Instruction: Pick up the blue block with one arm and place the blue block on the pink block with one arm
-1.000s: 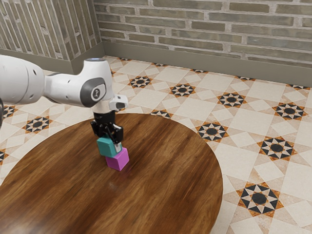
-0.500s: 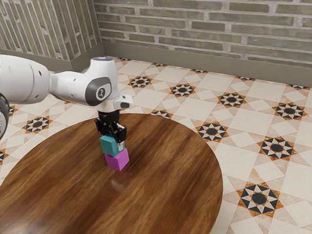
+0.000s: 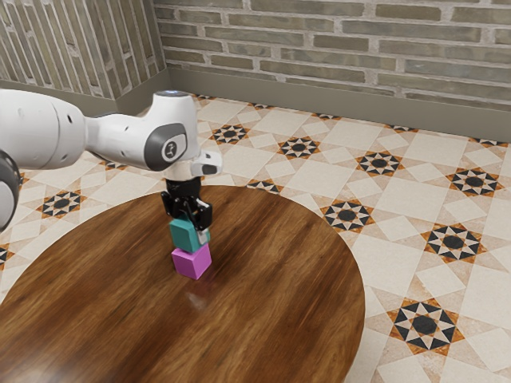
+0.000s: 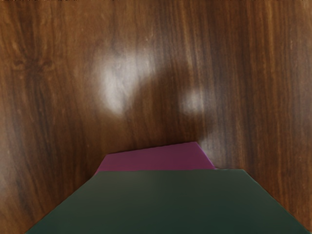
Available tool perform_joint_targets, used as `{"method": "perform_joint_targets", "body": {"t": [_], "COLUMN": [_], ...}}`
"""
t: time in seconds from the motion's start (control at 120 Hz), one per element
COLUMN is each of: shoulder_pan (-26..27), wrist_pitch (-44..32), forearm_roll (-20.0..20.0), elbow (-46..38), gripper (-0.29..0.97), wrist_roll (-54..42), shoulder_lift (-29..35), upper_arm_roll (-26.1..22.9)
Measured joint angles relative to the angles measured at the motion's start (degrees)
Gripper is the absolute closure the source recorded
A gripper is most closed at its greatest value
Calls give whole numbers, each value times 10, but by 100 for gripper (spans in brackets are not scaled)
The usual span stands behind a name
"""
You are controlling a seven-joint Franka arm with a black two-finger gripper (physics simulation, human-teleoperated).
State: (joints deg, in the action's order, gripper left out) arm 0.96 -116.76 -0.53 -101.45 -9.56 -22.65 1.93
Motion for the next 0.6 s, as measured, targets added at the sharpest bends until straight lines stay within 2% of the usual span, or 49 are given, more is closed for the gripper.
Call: {"method": "perform_joint_targets", "body": {"t": [0.483, 0.6], "shoulder_pan": [1, 1], "wrist_pitch": [-4, -4], "forearm_roll": [-2, -7], "elbow": [-24, -23], "gripper": [39, 24], "wrist_roll": [-1, -5], "shoulder_lift": [12, 12], "upper_arm_roll": [4, 4]}}
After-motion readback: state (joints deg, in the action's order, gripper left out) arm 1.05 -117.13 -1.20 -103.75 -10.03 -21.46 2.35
